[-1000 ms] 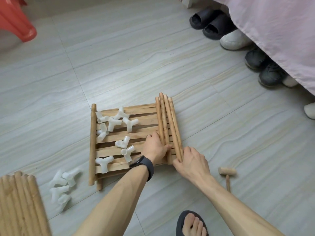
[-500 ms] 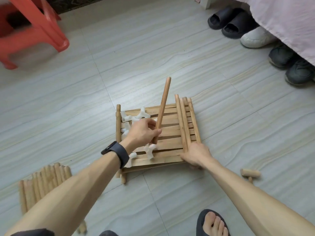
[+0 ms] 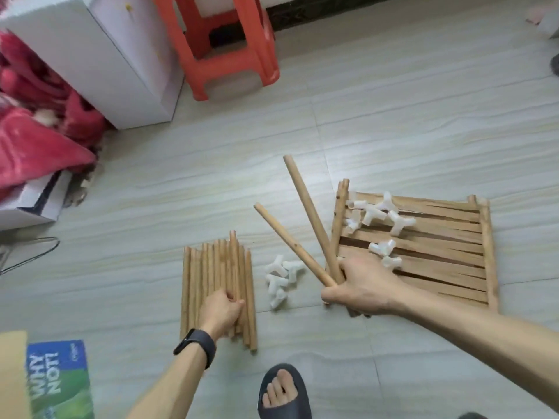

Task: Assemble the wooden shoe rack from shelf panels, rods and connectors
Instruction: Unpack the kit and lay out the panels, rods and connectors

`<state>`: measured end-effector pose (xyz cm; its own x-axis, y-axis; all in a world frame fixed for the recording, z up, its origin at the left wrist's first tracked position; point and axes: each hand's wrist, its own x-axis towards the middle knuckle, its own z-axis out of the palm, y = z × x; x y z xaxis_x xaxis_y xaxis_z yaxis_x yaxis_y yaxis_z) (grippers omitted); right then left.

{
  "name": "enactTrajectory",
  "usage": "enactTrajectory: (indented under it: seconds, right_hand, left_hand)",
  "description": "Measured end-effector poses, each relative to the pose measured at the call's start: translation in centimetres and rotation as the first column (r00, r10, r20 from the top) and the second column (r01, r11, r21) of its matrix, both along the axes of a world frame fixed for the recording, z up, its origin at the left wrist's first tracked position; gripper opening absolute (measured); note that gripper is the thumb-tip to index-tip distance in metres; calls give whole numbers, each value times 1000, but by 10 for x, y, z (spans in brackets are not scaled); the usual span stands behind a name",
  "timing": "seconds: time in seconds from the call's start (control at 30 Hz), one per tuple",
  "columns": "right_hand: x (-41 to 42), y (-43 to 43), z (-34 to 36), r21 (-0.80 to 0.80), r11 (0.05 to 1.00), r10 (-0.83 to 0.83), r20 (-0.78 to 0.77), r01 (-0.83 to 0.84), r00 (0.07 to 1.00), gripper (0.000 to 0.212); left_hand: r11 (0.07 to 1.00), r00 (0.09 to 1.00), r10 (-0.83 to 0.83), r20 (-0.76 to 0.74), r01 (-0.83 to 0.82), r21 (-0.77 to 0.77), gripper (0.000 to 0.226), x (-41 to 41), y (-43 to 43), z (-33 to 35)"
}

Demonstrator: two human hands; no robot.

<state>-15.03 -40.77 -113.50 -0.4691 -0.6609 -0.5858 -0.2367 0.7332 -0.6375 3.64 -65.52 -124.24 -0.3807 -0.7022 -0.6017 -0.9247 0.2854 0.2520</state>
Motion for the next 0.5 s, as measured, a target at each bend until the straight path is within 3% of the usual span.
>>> enactTrajectory:
  seconds: [0.17, 0.27, 0.33, 0.4, 0.43, 0.47, 0.5]
  right_hand:
    - [42, -45, -24, 25, 998, 58, 131, -62, 990, 21]
    - [62, -67, -44, 22, 998, 55, 133, -58, 990, 16]
    - [74, -78, -58, 28, 999, 39, 158, -44, 987, 16]
    - [86, -88, -73, 34, 999, 27, 202, -34, 979, 16]
    - [93, -92, -81, 43, 998, 28, 231, -39, 973, 16]
    - [100, -97, -88, 53, 997, 40, 263, -56, 964, 14]
    - [106, -102, -95, 59, 994, 69, 289, -90, 955, 12]
  left_hand:
    - [996, 988, -77, 133, 81, -22, 28, 22, 6, -23]
    - [999, 996, -36, 80, 36, -2, 38, 26, 5, -30]
    - [997, 997, 73, -34, -73, 17, 42, 25, 1, -26]
    - [925, 897, 359, -259, -305, 226, 48, 21, -5, -17]
    - [821, 798, 524, -298, -379, 427, 52, 19, -7, -12]
    - [713, 730, 619, -288, -371, 595, 55, 18, -9, -8]
    - [655, 724, 633, -275, -311, 688, 56, 19, -10, -5]
